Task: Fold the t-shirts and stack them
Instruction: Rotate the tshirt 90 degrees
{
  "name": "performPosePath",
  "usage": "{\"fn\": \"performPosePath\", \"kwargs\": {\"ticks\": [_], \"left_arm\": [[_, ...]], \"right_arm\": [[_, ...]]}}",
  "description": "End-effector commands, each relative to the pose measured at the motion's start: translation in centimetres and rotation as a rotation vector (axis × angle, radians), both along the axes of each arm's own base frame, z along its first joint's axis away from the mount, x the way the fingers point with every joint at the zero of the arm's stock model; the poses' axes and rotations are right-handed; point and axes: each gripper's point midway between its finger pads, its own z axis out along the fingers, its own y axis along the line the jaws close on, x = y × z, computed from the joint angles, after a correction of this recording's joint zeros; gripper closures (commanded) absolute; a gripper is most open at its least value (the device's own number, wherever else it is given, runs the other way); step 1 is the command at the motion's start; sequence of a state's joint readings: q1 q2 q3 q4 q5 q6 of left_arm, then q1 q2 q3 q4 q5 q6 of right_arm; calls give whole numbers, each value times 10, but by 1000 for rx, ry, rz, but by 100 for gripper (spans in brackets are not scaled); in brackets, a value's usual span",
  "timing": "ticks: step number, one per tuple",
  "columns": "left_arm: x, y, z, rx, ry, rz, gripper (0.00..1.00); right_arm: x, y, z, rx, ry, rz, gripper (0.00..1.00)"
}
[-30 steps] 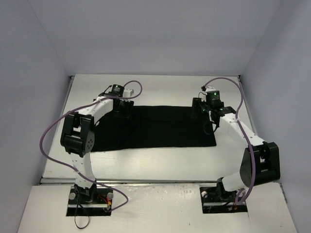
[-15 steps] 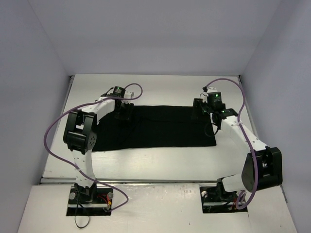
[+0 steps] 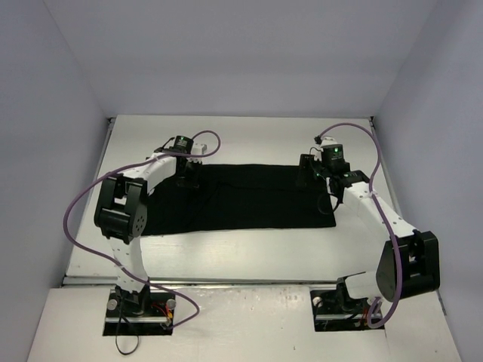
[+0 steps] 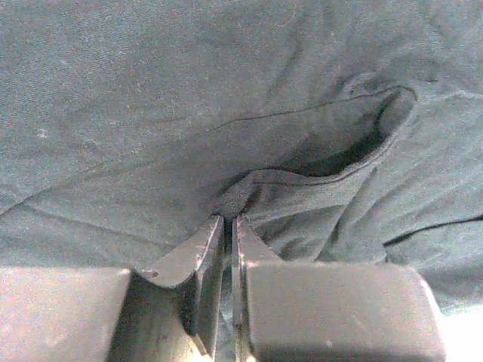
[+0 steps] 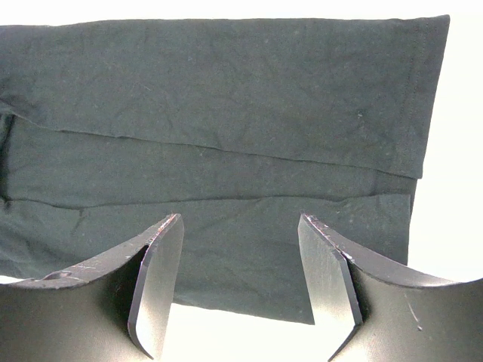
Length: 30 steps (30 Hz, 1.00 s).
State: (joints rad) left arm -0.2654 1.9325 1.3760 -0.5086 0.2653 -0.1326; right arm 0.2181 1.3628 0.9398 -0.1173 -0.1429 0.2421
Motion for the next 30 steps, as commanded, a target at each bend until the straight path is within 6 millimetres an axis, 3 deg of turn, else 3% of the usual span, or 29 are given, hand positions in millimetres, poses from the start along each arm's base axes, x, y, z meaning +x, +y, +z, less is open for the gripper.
{"fn": "performPosePath", "kwargs": {"ticks": [1, 12, 17, 21, 23, 25, 28, 30], "left_arm": [[3, -15, 49, -49, -119, -34, 96], [-39, -65, 75, -131, -121, -109, 92], [-73, -94, 86, -194, -92, -163, 81], [-103, -115, 99, -242, -70, -228, 62], [-109, -113, 105, -238, -73, -228, 59], [-98, -101, 121, -221, -120, -188, 57], [-68, -65, 133, -171, -177, -45, 54], [-49, -38, 121, -125, -164, 78, 54]], "right_arm": [[4, 5, 23, 28, -80, -2, 40], [-1, 4, 20, 26, -72, -5, 40], [-2, 3, 20, 22, -72, -8, 40], [-1, 0, 20, 11, -75, -13, 40], [2, 0, 18, 0, -69, -11, 40], [9, -1, 20, -12, -72, -14, 39], [24, -4, 12, -39, -49, -33, 39], [37, -10, 12, -68, -52, -65, 37]]}}
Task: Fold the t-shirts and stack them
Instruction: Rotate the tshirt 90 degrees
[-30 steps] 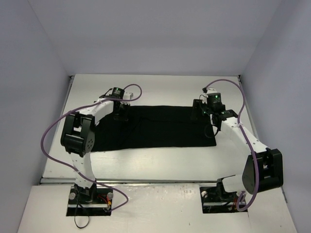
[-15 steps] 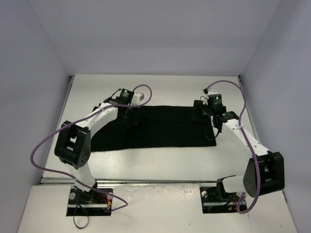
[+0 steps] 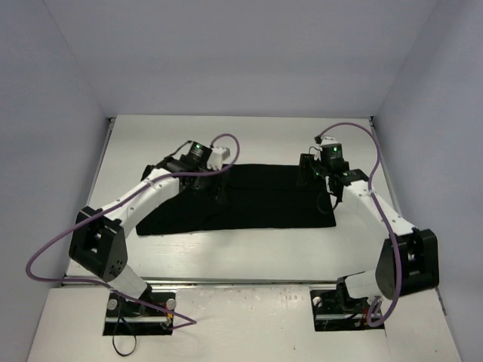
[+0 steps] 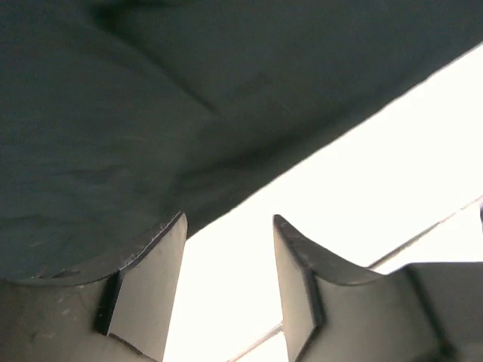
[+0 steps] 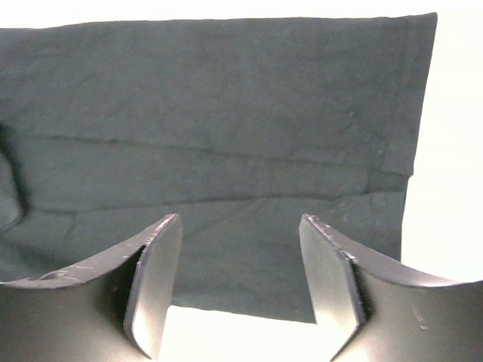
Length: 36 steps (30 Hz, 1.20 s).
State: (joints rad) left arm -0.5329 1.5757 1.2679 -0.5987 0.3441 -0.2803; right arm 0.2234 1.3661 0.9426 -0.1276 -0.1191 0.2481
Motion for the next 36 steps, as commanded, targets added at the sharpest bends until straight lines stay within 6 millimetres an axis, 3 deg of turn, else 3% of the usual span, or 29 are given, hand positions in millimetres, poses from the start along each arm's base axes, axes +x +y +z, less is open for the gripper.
{"fn": "performPosePath", "kwargs": {"ticks": [1, 2, 5, 10, 17, 21, 25, 28, 31, 33, 34, 36], "left_arm": [[60, 73, 11, 72, -58, 333, 54], [69, 92, -2, 109, -33, 398, 53], [81, 118, -32, 190, 17, 485, 53], [99, 141, -71, 282, 80, 545, 53], [115, 168, -108, 337, 160, 605, 53], [123, 189, -121, 402, 187, 624, 53], [149, 209, -119, 458, 166, 610, 53], [170, 218, -114, 494, 153, 591, 53], [211, 216, -110, 491, 95, 570, 53], [238, 209, -109, 473, 62, 558, 53], [241, 206, -117, 465, 72, 546, 53], [266, 188, -101, 425, -7, 520, 53]], "right_arm": [[43, -10, 3, -72, -32, -60, 37], [48, -12, -8, -89, -8, -70, 37], [66, -27, -25, -151, 25, -122, 37], [79, -38, -68, -209, 107, -156, 37], [62, -50, -111, -257, 201, -208, 36], [29, -53, -127, -250, 268, -232, 36], [-17, -46, -128, -261, 356, -262, 36], [-53, -17, -124, -242, 382, -210, 36], [-88, 14, -123, -204, 401, -155, 36], [-123, 51, -120, -167, 406, -89, 36], [-138, 70, -119, -150, 404, -49, 36], [-162, 100, -114, -121, 399, 22, 36]]}}
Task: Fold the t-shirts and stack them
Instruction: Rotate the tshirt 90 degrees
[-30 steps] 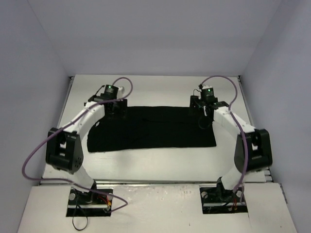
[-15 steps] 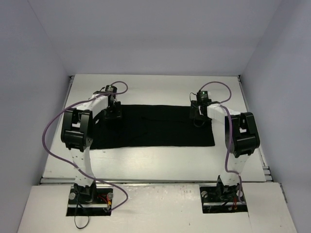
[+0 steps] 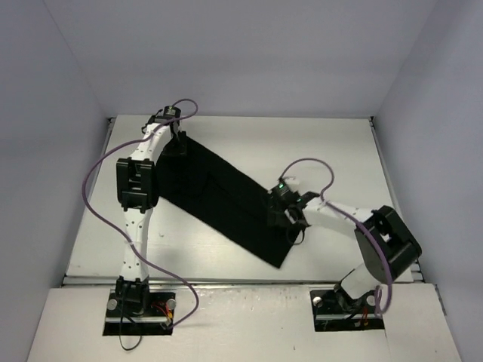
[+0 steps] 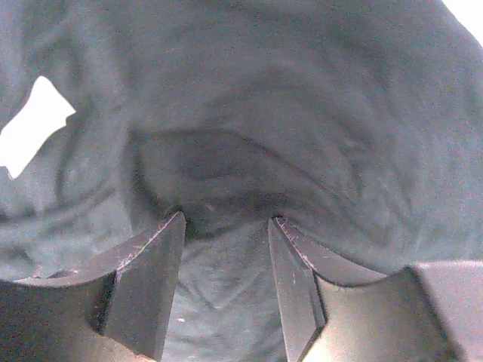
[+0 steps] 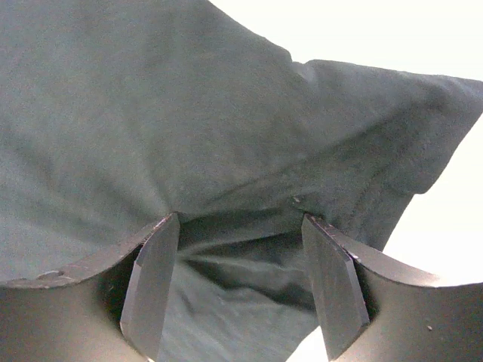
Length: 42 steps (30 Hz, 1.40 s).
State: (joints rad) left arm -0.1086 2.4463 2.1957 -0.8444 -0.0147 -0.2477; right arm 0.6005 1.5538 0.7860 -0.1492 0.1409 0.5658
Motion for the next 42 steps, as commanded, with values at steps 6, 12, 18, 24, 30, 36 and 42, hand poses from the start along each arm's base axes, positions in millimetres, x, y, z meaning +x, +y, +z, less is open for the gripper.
{"fn": "performPosePath", "kwargs": {"ticks": [6, 12, 18, 24, 30, 36, 42], "left_arm": [[62, -91, 52, 28, -245, -302, 53], [51, -81, 180, 63, -457, -266, 40], [-4, -47, 205, 118, -425, -142, 35], [-26, -57, 144, 45, -286, -38, 35], [-17, -51, 96, 70, -219, 27, 35], [1, -42, 60, 101, -171, 23, 35], [6, -43, 24, 100, -111, 5, 35]], "right_arm": [[-126, 137, 39, 148, 65, 361, 36], [-80, 165, 122, 156, -157, 487, 35], [-6, 112, 121, -19, -213, 510, 32], [23, 100, 94, -120, -163, 595, 26], [27, 87, 54, -126, -94, 616, 27], [4, 70, 12, -115, -8, 604, 27], [-27, 75, -16, -95, 44, 572, 27]]}}
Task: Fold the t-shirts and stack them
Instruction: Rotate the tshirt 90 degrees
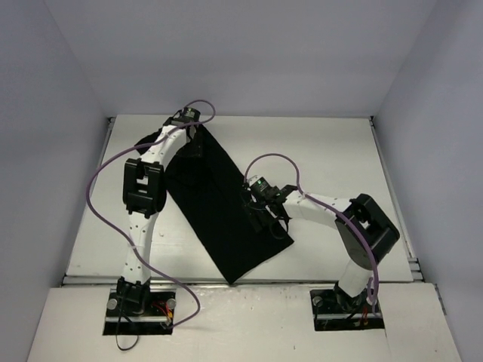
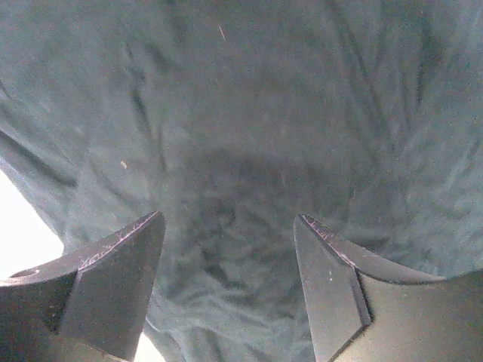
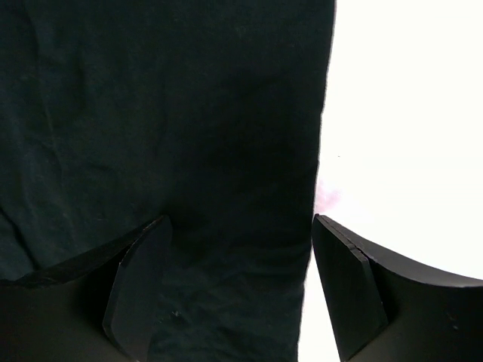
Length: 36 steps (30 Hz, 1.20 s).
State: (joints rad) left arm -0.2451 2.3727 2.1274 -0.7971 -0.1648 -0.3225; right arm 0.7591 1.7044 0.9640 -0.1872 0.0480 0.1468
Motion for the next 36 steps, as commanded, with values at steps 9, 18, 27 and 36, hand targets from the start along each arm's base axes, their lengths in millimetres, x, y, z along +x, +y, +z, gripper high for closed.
{"fn": "performPosePath", "kwargs": {"ticks": [9, 18, 27, 36], "left_arm": [[21, -20, -30, -45, 15, -67, 35], [54, -95, 7, -150, -127, -264, 34], [55, -69, 166, -173, -406, -217, 30], [-42, -1, 194, -84, -334, -137, 30]], "right_arm": [[-109, 79, -42, 120, 166, 87, 27], [-140, 121, -29, 169, 152, 151, 27], [-21, 93, 63, 197, -99, 74, 26], [91, 79, 110, 261, -192, 37, 26]]}}
